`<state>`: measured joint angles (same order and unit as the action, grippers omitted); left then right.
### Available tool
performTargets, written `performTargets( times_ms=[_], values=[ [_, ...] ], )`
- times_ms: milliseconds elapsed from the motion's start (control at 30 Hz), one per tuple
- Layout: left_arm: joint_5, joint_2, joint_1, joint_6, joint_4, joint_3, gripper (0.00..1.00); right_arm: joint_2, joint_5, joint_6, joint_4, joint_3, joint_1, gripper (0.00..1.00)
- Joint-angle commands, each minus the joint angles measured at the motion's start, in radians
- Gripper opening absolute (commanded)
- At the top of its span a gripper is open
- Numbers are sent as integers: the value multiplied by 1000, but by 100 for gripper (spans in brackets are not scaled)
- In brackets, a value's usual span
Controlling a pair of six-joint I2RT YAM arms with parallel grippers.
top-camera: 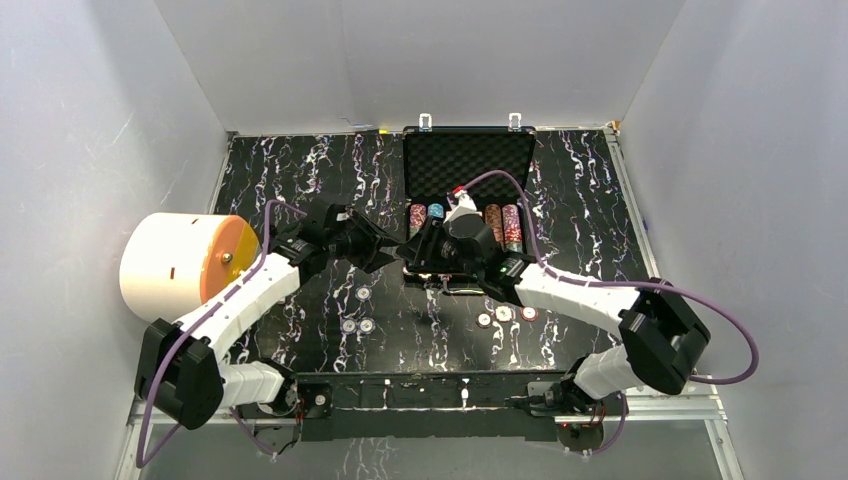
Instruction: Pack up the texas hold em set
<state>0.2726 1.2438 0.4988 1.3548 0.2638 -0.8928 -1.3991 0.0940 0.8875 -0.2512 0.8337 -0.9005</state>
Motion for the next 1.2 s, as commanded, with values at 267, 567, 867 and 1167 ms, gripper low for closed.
performTargets(
  times_ms=[267,567,867,1167],
  values=[
    [23,-45,0,11,-16,14,48,-10,16,-104,-77,73,-2,0],
    [-184,37,-107,-381,105,-196,89,46,-216,-515,23,82,107,0],
    [-380,38,-163,-947,158,-292,91,-101,-690,-1020,158,169,291,0],
    [-647,-82,-175,-950,53,-107,92,-255,-715,-1330,317,302,230,0]
  ],
)
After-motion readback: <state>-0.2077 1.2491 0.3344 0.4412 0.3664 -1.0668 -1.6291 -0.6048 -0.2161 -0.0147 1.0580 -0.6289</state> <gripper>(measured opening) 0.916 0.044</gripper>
